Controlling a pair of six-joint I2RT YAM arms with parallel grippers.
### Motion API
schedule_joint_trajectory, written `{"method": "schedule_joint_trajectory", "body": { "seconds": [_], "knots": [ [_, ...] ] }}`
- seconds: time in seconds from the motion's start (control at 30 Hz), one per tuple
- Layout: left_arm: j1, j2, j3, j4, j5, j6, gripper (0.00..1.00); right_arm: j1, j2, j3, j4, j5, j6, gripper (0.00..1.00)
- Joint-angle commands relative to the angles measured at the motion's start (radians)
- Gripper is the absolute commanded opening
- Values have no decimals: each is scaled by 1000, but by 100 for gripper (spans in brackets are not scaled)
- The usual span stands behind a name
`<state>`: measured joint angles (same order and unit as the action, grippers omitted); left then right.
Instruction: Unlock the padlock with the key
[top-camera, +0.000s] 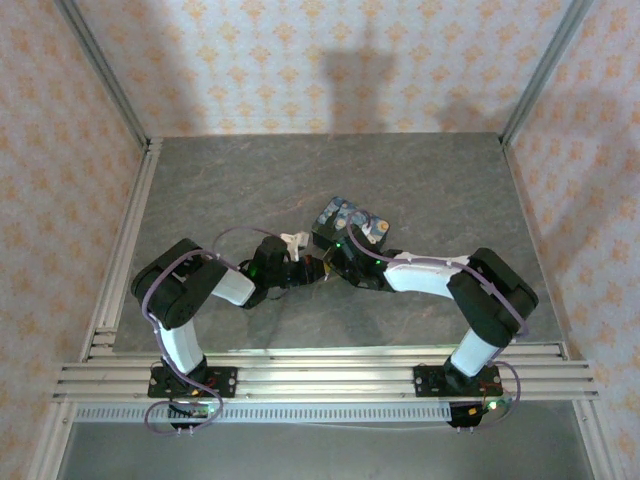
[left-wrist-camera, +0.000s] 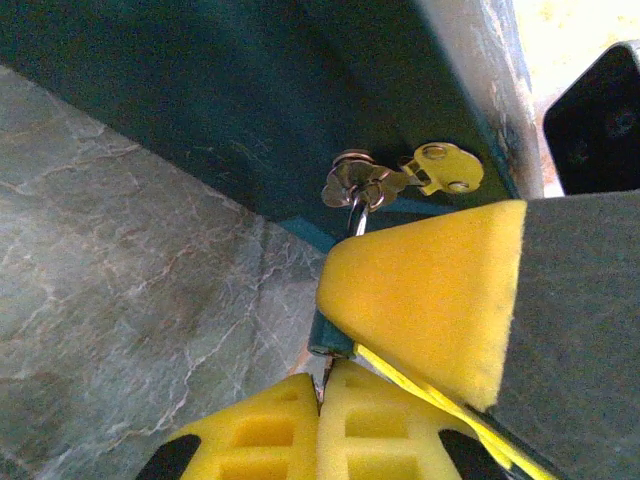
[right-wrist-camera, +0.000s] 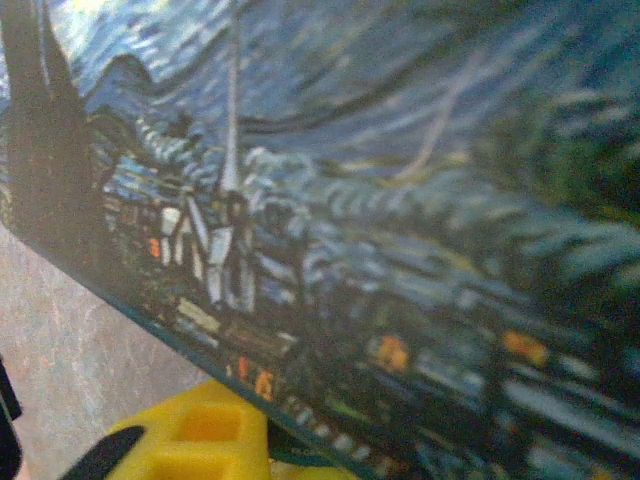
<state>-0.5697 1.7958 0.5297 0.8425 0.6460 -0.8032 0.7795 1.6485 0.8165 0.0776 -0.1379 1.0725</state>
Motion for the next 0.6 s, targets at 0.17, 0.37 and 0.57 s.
{"method": "schedule_joint_trajectory", "body": {
  "seconds": [0.17, 0.37, 0.57],
  "knots": [
    [-13, -96, 26, -111, 46, 76, 0, 5, 4, 35, -92, 26, -20, 3],
    [-14, -158, 20, -192, 40, 122, 7, 5, -8, 34, -94, 28, -17, 0],
    [-13, -176, 18, -227, 30, 147, 0, 4, -5, 21, -64, 19, 1, 0]
  ]
}}
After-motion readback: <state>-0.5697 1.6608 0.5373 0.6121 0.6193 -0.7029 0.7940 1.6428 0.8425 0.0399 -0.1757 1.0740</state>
